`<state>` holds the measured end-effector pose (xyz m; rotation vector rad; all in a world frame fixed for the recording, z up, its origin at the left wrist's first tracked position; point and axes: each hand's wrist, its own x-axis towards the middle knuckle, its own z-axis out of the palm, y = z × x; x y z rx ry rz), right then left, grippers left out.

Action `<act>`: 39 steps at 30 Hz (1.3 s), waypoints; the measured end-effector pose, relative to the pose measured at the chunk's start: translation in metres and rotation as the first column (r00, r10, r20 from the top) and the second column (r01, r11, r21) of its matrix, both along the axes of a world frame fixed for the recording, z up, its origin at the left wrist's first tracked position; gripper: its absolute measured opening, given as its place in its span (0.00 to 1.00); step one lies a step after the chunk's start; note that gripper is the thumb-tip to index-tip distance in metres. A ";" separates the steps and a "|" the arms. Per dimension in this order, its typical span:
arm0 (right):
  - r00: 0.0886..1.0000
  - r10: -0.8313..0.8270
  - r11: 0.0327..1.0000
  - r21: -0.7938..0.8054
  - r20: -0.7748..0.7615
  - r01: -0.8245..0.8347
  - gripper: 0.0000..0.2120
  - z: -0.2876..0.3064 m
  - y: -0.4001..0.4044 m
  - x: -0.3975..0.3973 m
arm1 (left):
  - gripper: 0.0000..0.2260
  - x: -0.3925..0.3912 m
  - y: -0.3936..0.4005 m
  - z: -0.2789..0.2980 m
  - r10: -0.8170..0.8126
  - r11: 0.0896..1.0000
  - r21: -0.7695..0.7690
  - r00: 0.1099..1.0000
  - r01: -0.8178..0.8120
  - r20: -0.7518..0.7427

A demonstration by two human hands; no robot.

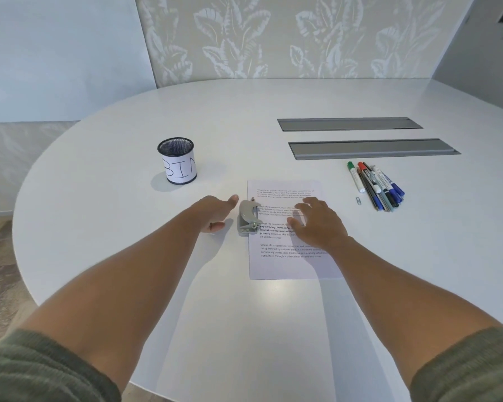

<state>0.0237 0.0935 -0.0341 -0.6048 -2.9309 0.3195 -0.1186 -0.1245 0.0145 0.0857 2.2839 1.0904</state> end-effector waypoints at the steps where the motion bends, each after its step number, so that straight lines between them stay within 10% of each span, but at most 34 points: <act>1: 1.000 -0.005 1.000 -0.002 -0.008 0.005 0.25 0.000 0.000 0.001 | 0.20 0.001 -0.003 0.000 -0.001 1.000 -0.013 1.000 0.001 0.003; 16: 0.999 -0.016 0.996 -0.087 0.046 0.020 0.27 -0.002 -0.004 0.010 | 0.08 0.026 -0.026 0.012 -0.178 0.978 -0.055 0.949 0.199 0.261; 39: 0.989 -0.138 0.990 0.018 -0.055 0.139 0.23 -0.008 0.005 0.036 | 0.04 0.069 0.028 -0.003 -0.301 0.951 0.139 0.923 0.275 0.238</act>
